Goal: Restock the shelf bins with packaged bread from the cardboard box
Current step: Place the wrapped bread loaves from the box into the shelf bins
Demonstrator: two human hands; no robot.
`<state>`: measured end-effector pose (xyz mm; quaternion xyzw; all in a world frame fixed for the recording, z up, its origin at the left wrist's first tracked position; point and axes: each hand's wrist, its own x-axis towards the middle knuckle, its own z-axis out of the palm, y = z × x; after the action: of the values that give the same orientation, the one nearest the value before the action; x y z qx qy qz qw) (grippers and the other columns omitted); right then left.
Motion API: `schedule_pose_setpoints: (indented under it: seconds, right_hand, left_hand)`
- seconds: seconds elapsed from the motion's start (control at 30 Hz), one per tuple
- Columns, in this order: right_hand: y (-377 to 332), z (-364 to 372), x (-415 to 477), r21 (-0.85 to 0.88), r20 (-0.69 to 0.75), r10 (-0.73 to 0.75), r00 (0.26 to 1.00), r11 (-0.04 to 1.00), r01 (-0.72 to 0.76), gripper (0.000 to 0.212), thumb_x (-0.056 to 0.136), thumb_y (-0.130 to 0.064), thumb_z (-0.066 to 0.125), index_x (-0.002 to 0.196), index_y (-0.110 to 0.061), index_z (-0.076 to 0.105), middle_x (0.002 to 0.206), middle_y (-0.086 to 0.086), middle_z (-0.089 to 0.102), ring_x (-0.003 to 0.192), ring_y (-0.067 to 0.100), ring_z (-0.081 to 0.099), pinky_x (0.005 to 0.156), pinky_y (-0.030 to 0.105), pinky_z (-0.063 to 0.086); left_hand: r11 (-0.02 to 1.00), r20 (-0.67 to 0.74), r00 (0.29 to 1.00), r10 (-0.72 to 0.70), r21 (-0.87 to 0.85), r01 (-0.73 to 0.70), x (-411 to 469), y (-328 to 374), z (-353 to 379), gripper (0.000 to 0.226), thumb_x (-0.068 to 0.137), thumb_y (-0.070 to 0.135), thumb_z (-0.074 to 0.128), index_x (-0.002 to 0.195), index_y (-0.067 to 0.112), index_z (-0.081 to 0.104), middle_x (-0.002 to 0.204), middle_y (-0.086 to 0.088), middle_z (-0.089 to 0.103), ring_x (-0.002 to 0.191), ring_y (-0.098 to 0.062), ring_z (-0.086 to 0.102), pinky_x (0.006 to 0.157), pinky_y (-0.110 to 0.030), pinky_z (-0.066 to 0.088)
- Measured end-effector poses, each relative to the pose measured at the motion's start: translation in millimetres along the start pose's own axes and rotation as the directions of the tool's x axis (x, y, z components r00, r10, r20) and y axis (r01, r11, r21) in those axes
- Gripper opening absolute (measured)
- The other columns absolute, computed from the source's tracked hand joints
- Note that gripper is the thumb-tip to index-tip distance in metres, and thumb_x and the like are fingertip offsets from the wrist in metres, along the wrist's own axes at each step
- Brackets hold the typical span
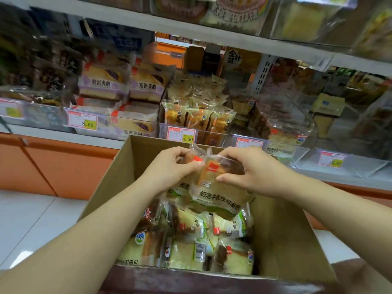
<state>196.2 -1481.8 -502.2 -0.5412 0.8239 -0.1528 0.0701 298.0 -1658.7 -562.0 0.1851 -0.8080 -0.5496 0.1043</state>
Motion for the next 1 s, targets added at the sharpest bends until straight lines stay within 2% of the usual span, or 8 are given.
schedule_pose_setpoints:
  seconds: [0.1,0.17,0.23,0.37,0.53,0.7,0.83,1.0]
  right_hand:
    - [-2.2,-2.1,2.7,-0.049,-0.012,-0.016,1.0,0.999,0.015,0.038,0.08,-0.047,0.065,0.11,-0.024,0.063,0.101,-0.014,0.056,0.096,0.01,0.052,0.086,0.032,0.046]
    - [-2.7,-2.7,2.2,-0.057,-0.005,-0.04,0.999,0.998,0.04,0.038,0.081,-0.046,0.065,0.111,-0.023,0.064,0.113,-0.014,0.043,0.112,0.011,0.043,0.099,0.029,0.038]
    - [-5.4,-3.5,0.0,-0.013,0.013,-0.028,1.0,1.0,0.028,0.035,0.083,-0.043,0.065,0.113,-0.025,0.063,0.125,-0.015,0.032,0.124,0.008,0.036,0.106,0.025,0.032]
    - [-9.4,-8.8,-3.0,0.037,0.035,-0.03,0.999,0.999,0.029,0.023,0.084,-0.041,0.064,0.105,-0.039,0.055,0.152,-0.014,0.013,0.129,0.001,0.034,0.103,0.013,0.031]
    - [2.2,-17.3,-7.3,-0.035,-0.081,-0.1,0.992,0.995,0.098,0.034,0.082,-0.029,0.072,0.114,-0.021,0.065,0.126,-0.007,0.057,0.115,0.009,0.045,0.1,0.022,0.035]
    - [23.9,-32.4,-19.3,-0.095,-0.331,-0.162,0.93,0.986,0.138,0.034,0.078,-0.016,0.076,0.11,-0.015,0.067,0.113,-0.013,0.056,0.107,0.007,0.041,0.094,0.008,0.024]
    - [44.2,-48.5,-21.4,-0.199,-0.546,-0.239,0.803,0.968,0.153,0.031,0.077,-0.012,0.074,0.107,-0.007,0.067,0.117,0.002,0.064,0.109,0.015,0.043,0.097,0.018,0.031]
    - [85.2,-63.1,-3.4,-0.268,-0.7,-0.29,0.652,0.954,0.136,0.032,0.084,-0.023,0.065,0.107,0.0,0.067,0.116,0.01,0.065,0.111,0.024,0.047,0.102,0.023,0.032]
  left_hand:
    - [0.994,0.035,0.999,-0.012,-0.11,0.015,0.7,2.7,0.1,0.038,0.077,0.04,0.074,0.111,0.025,0.067,0.109,0.006,0.07,0.099,-0.005,0.064,0.093,-0.03,0.051]
    - [0.975,0.058,0.998,-0.004,-0.222,0.017,-1.7,9.1,-0.3,0.041,0.07,0.048,0.074,0.104,0.025,0.069,0.099,0.005,0.071,0.076,0.002,0.062,0.067,-0.018,0.046]
    - [0.955,0.057,0.998,0.007,-0.296,0.011,-6.4,18.1,0.0,0.042,0.065,0.051,0.071,0.096,0.023,0.069,0.084,0.007,0.067,0.06,0.003,0.057,0.055,-0.013,0.041]
    - [0.941,0.045,0.997,0.056,-0.337,-0.038,-15.2,28.9,-1.4,0.049,0.059,0.053,0.069,0.099,0.026,0.068,0.097,0.005,0.073,0.087,-0.006,0.067,0.076,-0.023,0.049]
    - [0.928,0.043,0.98,0.195,-0.332,-0.17,-30.0,49.2,2.9,0.039,0.066,0.039,0.067,0.104,0.035,0.059,0.096,0.018,0.07,0.093,0.008,0.064,0.074,-0.008,0.048]
    - [0.927,0.148,0.928,0.343,0.107,-0.36,-24.8,71.6,16.9,0.1,0.066,0.045,0.079,0.146,0.038,0.018,0.139,0.02,0.036,0.125,0.006,0.04,0.105,-0.016,0.035]
    - [0.666,0.064,0.844,0.532,0.584,-0.464,-0.3,94.0,33.6,0.116,0.073,0.044,0.077,0.139,0.05,-0.018,0.143,0.013,0.017,0.135,-0.013,0.025,0.116,-0.036,0.023]
    - [0.418,-0.035,0.627,0.778,0.774,-0.476,52.6,115.0,52.2,0.103,0.075,0.03,0.075,0.149,0.031,0.003,0.133,-0.004,0.046,0.119,-0.026,0.047,0.107,-0.043,0.032]
